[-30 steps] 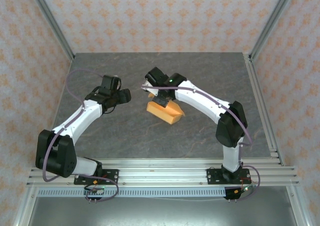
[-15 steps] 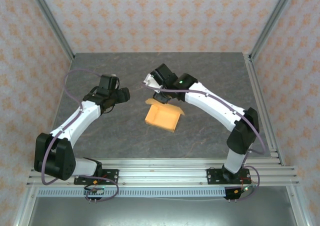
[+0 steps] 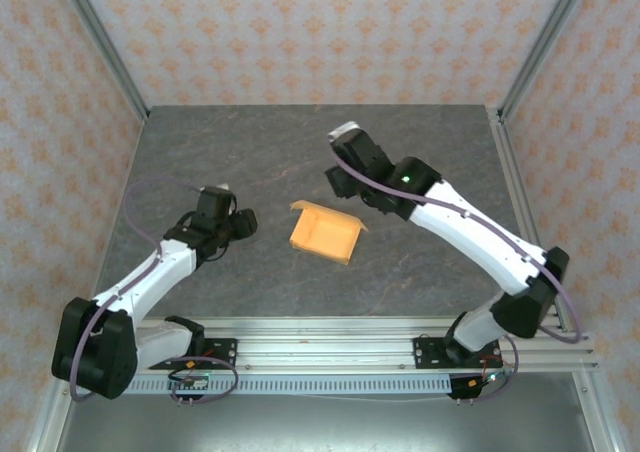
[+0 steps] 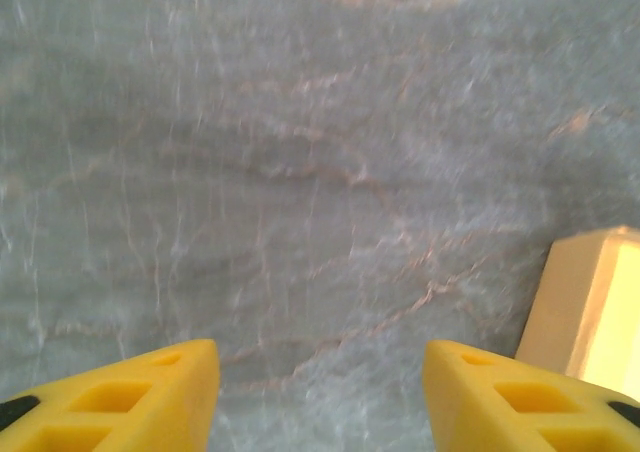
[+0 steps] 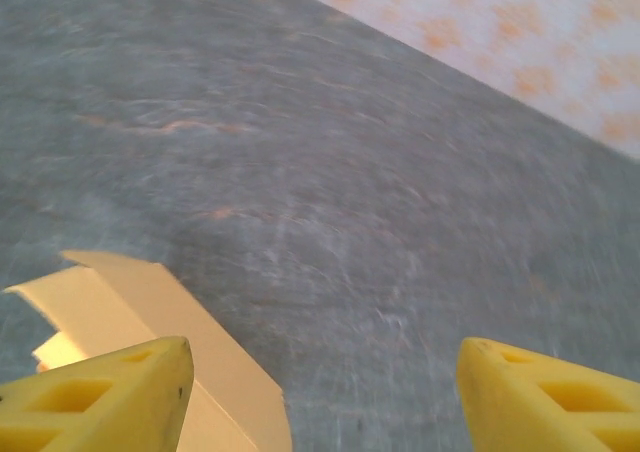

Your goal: Fold the paper box

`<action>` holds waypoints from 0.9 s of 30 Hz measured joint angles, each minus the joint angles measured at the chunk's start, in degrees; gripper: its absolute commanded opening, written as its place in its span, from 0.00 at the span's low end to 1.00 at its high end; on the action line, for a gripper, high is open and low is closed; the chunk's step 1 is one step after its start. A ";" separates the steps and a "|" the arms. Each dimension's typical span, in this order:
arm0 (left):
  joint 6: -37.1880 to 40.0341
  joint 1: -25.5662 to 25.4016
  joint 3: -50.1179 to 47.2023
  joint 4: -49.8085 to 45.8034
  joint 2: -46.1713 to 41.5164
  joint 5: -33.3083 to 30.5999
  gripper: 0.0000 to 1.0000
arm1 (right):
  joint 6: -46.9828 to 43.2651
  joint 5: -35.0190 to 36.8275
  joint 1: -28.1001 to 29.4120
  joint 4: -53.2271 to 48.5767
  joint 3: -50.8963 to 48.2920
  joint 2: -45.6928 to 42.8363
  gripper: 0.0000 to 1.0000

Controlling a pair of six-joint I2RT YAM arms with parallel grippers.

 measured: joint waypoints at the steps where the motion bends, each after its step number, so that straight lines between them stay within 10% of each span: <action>1: -0.20 -0.87 -0.44 0.04 -0.15 -0.24 0.56 | 3.56 1.01 -0.09 -0.50 -2.10 -2.03 0.67; 11: 2.10 -11.76 5.27 4.02 8.26 -2.38 0.65 | 31.01 1.01 -0.90 -1.75 -30.82 -23.02 0.70; 27: 6.19 -12.20 14.53 4.48 13.60 -5.77 0.65 | 51.65 -11.54 2.38 32.83 -57.59 -17.92 0.75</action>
